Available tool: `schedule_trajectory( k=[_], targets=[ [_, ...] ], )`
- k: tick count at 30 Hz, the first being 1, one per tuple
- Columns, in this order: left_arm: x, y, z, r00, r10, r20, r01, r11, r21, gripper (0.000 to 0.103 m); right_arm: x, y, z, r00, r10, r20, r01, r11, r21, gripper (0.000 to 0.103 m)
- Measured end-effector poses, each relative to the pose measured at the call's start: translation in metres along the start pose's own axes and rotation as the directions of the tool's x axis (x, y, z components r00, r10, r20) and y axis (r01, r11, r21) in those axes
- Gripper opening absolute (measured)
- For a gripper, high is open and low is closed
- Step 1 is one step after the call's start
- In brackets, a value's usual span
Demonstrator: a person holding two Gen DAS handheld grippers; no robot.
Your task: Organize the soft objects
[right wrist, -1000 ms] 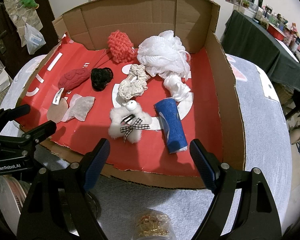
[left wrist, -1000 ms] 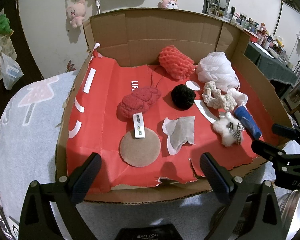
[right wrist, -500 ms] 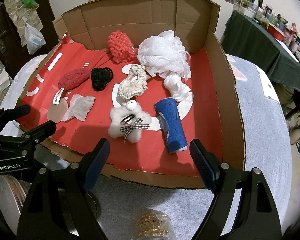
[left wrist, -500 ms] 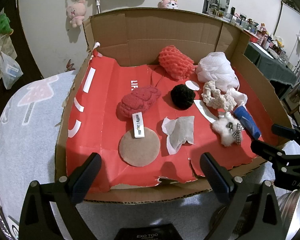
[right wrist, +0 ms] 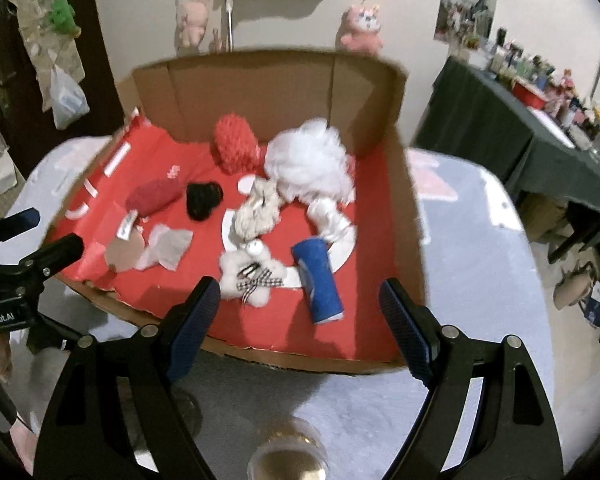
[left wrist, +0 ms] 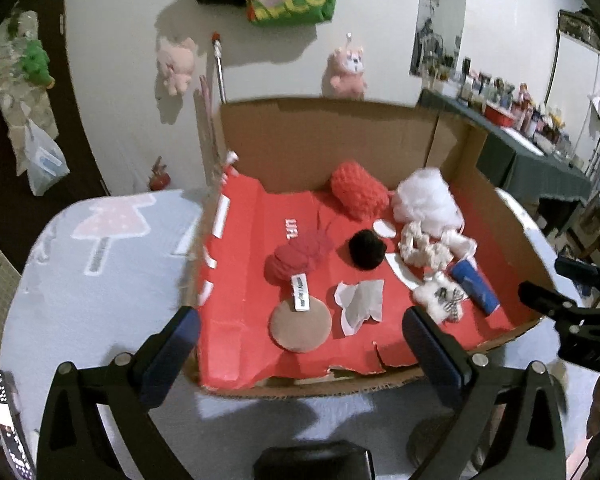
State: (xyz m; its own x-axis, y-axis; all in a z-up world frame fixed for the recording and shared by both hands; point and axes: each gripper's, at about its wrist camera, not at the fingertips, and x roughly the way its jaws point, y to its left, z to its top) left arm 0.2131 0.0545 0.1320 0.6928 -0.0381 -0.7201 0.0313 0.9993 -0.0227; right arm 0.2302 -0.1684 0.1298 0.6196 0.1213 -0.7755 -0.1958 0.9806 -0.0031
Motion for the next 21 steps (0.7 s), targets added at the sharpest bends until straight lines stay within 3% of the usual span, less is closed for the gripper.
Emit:
schedule_trajectory(
  k=[5, 11, 14, 21],
  targets=[
    [-0.047, -0.004, -0.016, 0.994, 0.002, 0.112, -0.003, 1.000, 0.008, 0.103, -0.047, -0.001, -0.010, 0.996, 0.021, 0.092, -0.021, 1.000, -0.004, 0.082],
    [-0.099, -0.014, -0.054, 0.970, -0.027, 0.244, 0.025, 1.000, 0.011, 0.103, -0.100, 0.004, -0.048, 0.978, 0.067, 0.199, -0.065, 0.998, -0.016, 0.091],
    [-0.113, -0.022, -0.077, 0.961, -0.055, 0.272, 0.053, 0.998, 0.017, 0.103, -0.115, 0.008, -0.075, 0.967, 0.069, 0.244, -0.065, 0.998, -0.028, 0.092],
    [-0.109, -0.031, -0.122, 0.963, -0.065, 0.261, 0.066, 0.998, 0.003, 0.103, -0.109, 0.012, -0.129, 0.964, 0.029, 0.265, -0.028, 1.000, -0.005, 0.094]
  ],
)
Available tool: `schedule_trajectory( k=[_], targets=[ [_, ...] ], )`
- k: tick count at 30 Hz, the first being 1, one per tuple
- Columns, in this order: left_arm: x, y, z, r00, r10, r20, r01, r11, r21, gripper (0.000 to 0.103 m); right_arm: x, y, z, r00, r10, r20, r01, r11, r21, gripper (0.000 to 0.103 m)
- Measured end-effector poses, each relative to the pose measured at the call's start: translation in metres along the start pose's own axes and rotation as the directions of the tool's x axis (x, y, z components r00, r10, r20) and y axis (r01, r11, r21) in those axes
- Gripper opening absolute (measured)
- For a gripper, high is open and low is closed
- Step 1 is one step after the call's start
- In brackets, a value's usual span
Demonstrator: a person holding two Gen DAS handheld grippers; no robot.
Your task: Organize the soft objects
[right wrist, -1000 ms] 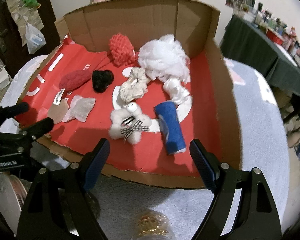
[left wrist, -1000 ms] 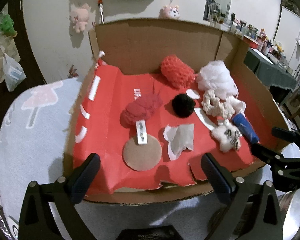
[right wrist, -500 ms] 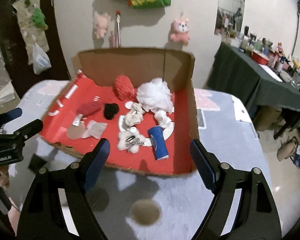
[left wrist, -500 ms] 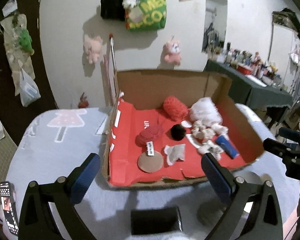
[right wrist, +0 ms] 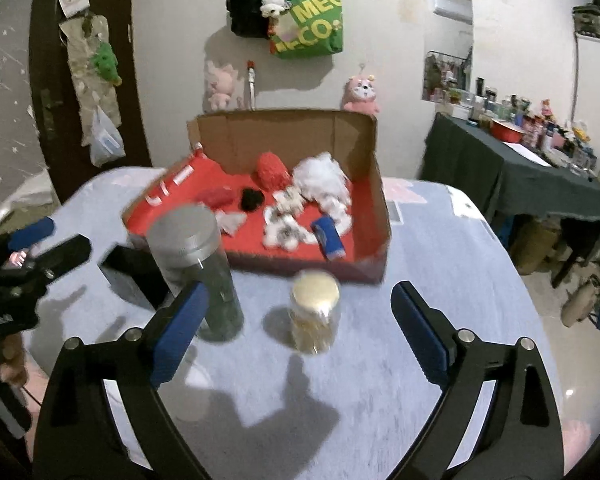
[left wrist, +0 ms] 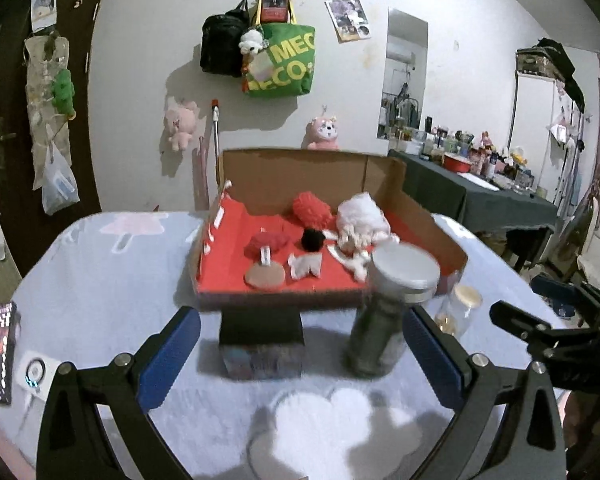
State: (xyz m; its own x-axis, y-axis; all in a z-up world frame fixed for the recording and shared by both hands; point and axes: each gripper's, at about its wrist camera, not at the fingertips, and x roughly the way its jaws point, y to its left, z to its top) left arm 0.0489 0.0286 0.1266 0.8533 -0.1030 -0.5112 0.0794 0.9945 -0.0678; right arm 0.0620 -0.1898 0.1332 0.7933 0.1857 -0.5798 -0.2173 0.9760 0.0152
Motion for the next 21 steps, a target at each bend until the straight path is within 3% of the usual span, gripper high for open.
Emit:
schedule_trajectory(
  k=[6, 13, 21],
  targets=[
    [0.026, -0.003, -0.037, 0.995, 0.010, -0.095, -0.009, 1.000, 0.005, 0.103, 0.023, 0.001, -0.043, 0.998, -0.016, -0.059, 0.017, 1.000, 0.017, 0.094],
    [0.061, -0.004, -0.071, 0.973, 0.027, -0.229, -0.030, 0.999, -0.013, 0.103, 0.059, 0.001, -0.074, 0.986, -0.019, -0.166, 0.025, 0.999, 0.033, 0.094],
    [0.070, -0.008, -0.083, 0.964, 0.070, -0.258, -0.067, 0.998, 0.018, 0.103, 0.069, -0.001, -0.086, 0.980, -0.030, -0.199, 0.038, 0.999, 0.035, 0.094]
  ],
)
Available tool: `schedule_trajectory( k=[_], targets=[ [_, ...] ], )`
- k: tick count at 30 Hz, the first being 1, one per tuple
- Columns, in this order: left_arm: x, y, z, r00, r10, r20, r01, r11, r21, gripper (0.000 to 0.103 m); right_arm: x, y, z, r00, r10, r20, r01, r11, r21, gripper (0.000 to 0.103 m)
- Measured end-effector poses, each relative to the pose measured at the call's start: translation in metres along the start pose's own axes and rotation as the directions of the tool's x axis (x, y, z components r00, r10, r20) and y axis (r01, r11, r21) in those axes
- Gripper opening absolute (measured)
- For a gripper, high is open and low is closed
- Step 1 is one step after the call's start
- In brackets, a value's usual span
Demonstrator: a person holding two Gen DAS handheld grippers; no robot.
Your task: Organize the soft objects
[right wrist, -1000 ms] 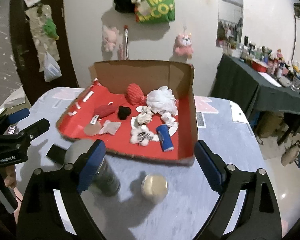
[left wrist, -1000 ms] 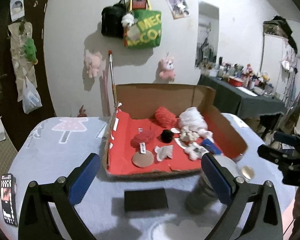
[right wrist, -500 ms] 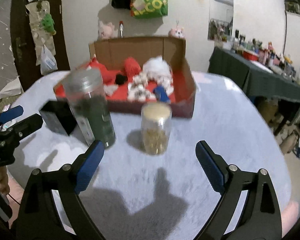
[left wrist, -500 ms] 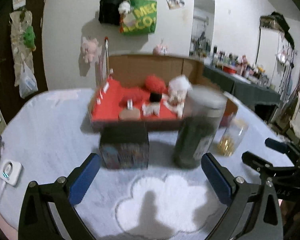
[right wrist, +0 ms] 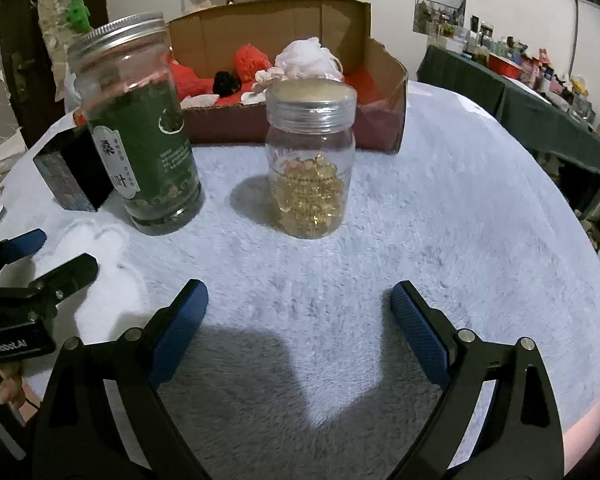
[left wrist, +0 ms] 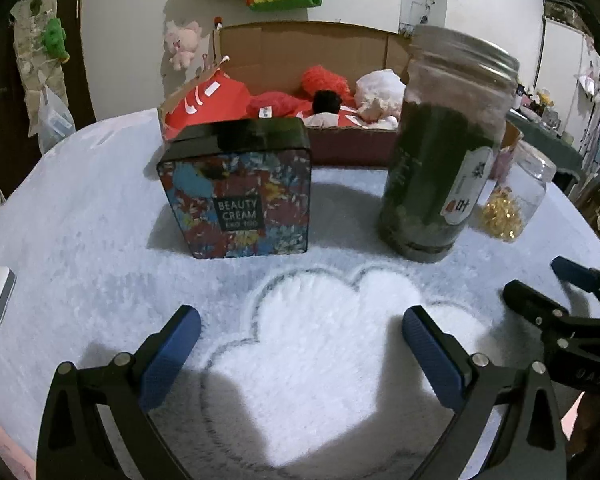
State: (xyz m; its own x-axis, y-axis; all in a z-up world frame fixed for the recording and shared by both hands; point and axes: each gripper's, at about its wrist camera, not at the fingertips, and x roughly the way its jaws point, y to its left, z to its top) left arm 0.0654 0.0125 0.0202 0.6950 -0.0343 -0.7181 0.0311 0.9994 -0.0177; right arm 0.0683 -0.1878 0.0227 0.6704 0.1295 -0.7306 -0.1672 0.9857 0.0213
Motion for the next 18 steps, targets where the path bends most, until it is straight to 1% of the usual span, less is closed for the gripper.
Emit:
schedule_trajectory(
  k=[8, 18],
  targets=[
    [-0.0007, -0.0020, -0.0014, 1.000, 0.013, 0.000, -0.013, 1.000, 0.003, 0.103, -0.0023, 0.0002, -0.0031, 1.000, -0.012, 0.009, 0.012, 1.000, 0.009, 0.095],
    [0.0005, -0.0004, -0.0006, 1.000, 0.009, 0.000, -0.009, 1.000, -0.003, 0.103, -0.0029, 0.0009, -0.0042, 1.000, -0.017, 0.011, 0.017, 1.000, 0.006, 0.095]
  ],
)
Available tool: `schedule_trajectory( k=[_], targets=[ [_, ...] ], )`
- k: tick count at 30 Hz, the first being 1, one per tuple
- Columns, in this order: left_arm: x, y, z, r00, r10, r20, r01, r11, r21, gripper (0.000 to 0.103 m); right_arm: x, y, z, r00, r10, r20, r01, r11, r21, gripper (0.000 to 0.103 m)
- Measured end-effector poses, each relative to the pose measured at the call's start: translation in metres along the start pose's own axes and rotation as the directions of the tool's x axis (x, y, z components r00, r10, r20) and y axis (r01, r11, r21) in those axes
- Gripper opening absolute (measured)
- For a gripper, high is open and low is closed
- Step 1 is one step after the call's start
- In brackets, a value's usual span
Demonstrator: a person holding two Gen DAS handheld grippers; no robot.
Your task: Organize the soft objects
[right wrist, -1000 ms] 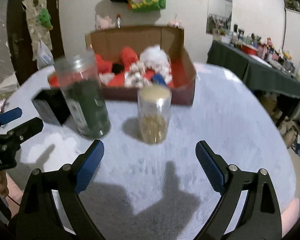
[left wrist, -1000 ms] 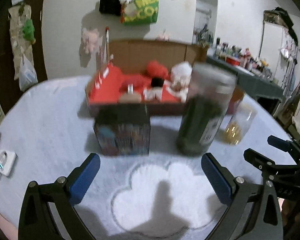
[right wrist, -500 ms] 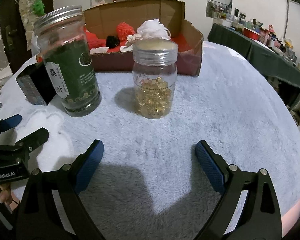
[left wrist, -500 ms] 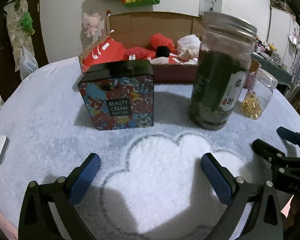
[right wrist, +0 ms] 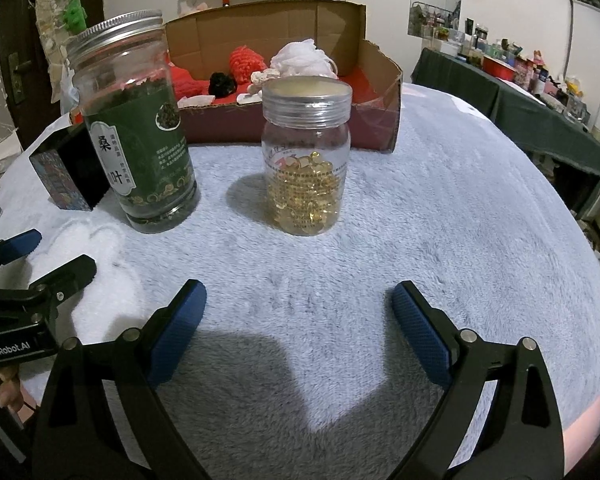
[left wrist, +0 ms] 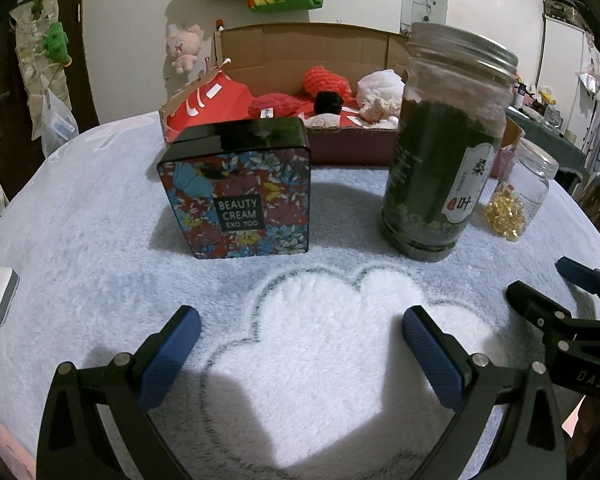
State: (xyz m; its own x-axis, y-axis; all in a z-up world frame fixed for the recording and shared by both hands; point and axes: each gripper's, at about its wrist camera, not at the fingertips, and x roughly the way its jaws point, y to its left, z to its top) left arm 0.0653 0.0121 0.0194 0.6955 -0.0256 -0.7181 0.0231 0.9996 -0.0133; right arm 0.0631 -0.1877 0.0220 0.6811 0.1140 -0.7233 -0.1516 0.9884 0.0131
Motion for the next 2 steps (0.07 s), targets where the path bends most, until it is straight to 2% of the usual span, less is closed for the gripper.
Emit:
schedule_trajectory(
  k=[2],
  targets=[
    [-0.0001, -0.0002, 0.0000, 1.000, -0.001, -0.001, 0.001, 1.000, 0.000, 0.103, -0.0004, 0.0002, -0.0004, 1.000, -0.001, 0.000, 0.001, 1.000, 0.000, 0.095]
  ],
)
